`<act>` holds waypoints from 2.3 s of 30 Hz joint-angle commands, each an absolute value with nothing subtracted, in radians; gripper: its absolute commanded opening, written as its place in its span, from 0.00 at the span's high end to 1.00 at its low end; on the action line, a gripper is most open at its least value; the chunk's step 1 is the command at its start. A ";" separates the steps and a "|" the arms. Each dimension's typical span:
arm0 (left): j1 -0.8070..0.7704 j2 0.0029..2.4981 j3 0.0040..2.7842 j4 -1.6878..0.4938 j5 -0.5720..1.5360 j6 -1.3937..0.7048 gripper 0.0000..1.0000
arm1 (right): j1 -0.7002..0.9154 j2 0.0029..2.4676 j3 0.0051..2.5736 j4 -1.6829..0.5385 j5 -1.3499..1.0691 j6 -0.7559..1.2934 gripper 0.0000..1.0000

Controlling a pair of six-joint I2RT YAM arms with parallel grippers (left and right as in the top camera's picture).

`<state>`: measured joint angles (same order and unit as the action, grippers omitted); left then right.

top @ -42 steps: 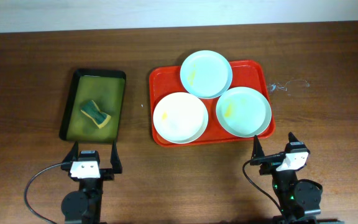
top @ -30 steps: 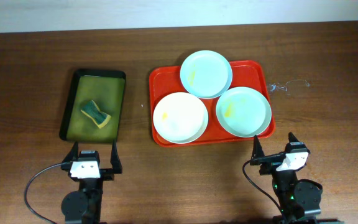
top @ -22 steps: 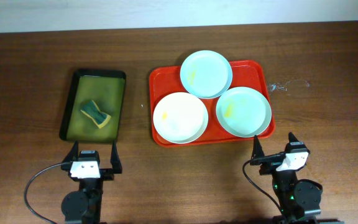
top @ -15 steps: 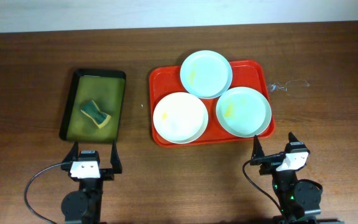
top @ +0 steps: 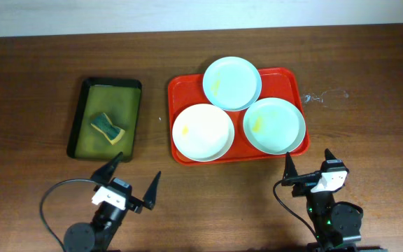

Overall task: Clean dirty plates on tray and stack at the side
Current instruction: 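Move the left gripper over the sponge in the black water tray, then grasp the green-and-yellow sponge with the left gripper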

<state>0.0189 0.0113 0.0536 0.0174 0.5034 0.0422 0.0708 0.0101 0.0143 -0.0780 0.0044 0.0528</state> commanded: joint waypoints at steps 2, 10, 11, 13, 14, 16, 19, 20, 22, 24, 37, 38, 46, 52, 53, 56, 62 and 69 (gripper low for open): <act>0.016 0.041 0.218 0.026 0.297 0.128 0.01 | 0.065 0.004 0.006 -0.079 0.024 0.056 0.02; 0.016 0.752 0.841 -0.476 0.401 0.137 0.01 | 0.065 0.004 0.006 -0.079 0.023 0.056 0.02; 0.016 0.845 0.922 -0.501 0.366 0.137 0.01 | 0.065 0.004 0.006 -0.079 0.023 0.056 0.02; 0.016 1.083 1.170 -0.711 0.168 0.060 0.01 | 0.065 0.004 0.006 -0.079 0.023 0.056 0.02; 0.017 1.184 1.286 -0.818 0.160 0.061 0.01 | 0.065 0.004 0.006 -0.079 0.023 0.056 0.02; 0.018 1.339 1.455 -0.953 0.220 0.061 0.01 | 0.065 0.004 0.006 -0.079 0.024 0.056 0.02; 0.031 1.444 1.488 -0.959 0.200 -0.042 0.01 | 0.065 0.004 0.006 -0.079 0.023 0.056 0.02; 0.056 1.464 1.489 -0.961 0.123 -0.194 0.01 | 0.065 0.004 0.006 -0.079 0.023 0.056 0.02; 0.157 1.510 1.488 -0.993 -0.023 -0.566 0.01 | 0.065 0.004 0.006 -0.079 0.023 0.056 0.02; 0.239 1.565 1.488 -0.989 0.015 -0.748 0.01 | 0.065 0.004 0.006 -0.079 0.023 0.056 0.01; 0.221 1.853 1.486 -0.952 0.083 -0.748 0.00 | 0.065 0.004 0.006 -0.079 0.023 0.056 0.02; 0.210 1.882 1.486 -0.939 0.083 -0.748 0.04 | 0.065 0.004 0.006 -0.079 0.023 0.056 0.02; 0.201 2.031 1.486 -0.885 0.022 -0.748 0.28 | 0.065 0.004 0.006 -0.079 0.024 0.056 0.02; 0.200 2.071 1.486 -0.818 0.022 -0.748 0.23 | 0.065 0.004 0.006 -0.079 0.023 0.056 0.02; 0.200 2.072 1.486 -0.818 0.021 -0.748 0.23 | 0.065 0.004 0.006 -0.079 0.023 0.056 0.02; 0.199 2.094 1.486 -0.815 0.022 -0.748 0.20 | 0.065 0.004 0.006 -0.079 0.023 0.056 0.02; 0.199 2.135 1.488 -0.820 0.022 -0.747 0.78 | 0.065 0.004 0.006 -0.079 0.023 0.056 0.02; 0.201 2.133 1.526 -0.892 0.058 -0.743 0.08 | 0.065 0.004 0.006 -0.079 0.023 0.056 0.02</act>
